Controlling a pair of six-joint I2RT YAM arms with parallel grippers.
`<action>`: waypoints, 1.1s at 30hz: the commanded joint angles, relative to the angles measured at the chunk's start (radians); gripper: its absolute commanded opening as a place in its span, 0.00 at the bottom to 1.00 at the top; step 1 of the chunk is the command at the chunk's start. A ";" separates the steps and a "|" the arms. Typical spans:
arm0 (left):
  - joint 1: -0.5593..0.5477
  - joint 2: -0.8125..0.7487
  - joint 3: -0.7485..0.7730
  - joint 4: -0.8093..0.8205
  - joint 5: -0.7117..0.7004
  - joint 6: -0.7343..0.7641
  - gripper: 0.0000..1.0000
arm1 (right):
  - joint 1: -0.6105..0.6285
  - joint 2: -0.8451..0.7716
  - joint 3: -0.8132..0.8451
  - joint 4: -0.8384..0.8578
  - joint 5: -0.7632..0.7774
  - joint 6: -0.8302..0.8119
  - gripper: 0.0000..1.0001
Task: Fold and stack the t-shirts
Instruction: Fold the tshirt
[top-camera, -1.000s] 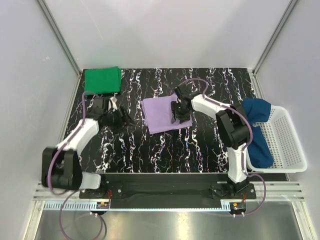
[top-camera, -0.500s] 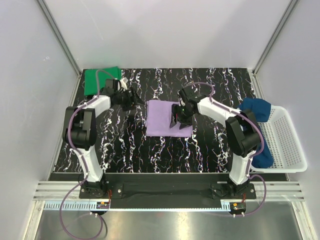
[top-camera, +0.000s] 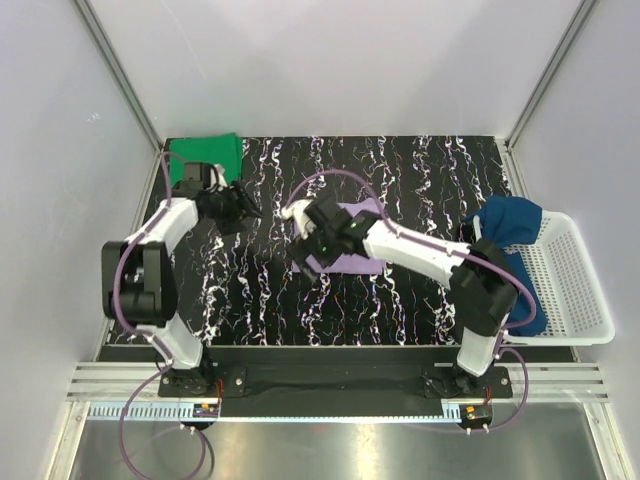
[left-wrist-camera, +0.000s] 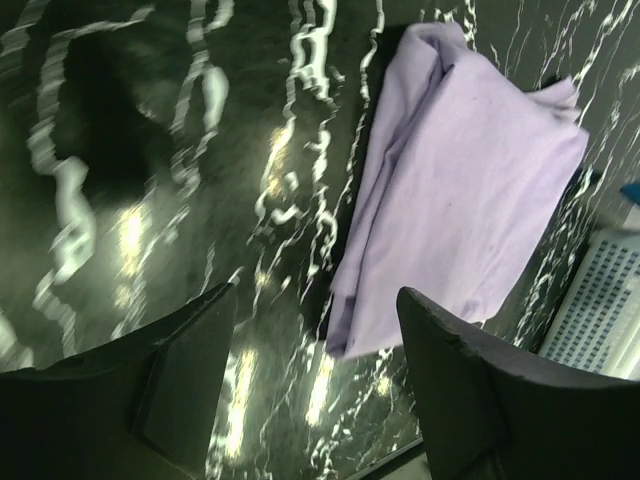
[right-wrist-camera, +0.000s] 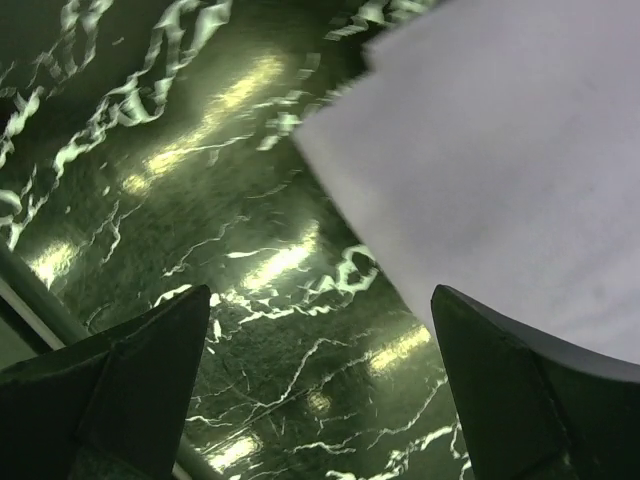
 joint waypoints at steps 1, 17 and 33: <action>0.018 -0.112 -0.041 -0.049 -0.028 -0.013 0.70 | 0.075 -0.039 -0.032 0.133 0.142 -0.237 1.00; 0.059 -0.170 -0.217 0.258 0.271 -0.001 0.74 | 0.104 0.106 0.172 -0.047 0.357 0.087 0.96; -0.145 0.388 0.341 0.107 0.019 0.327 0.79 | -0.146 -0.462 -0.227 -0.086 0.162 0.283 0.95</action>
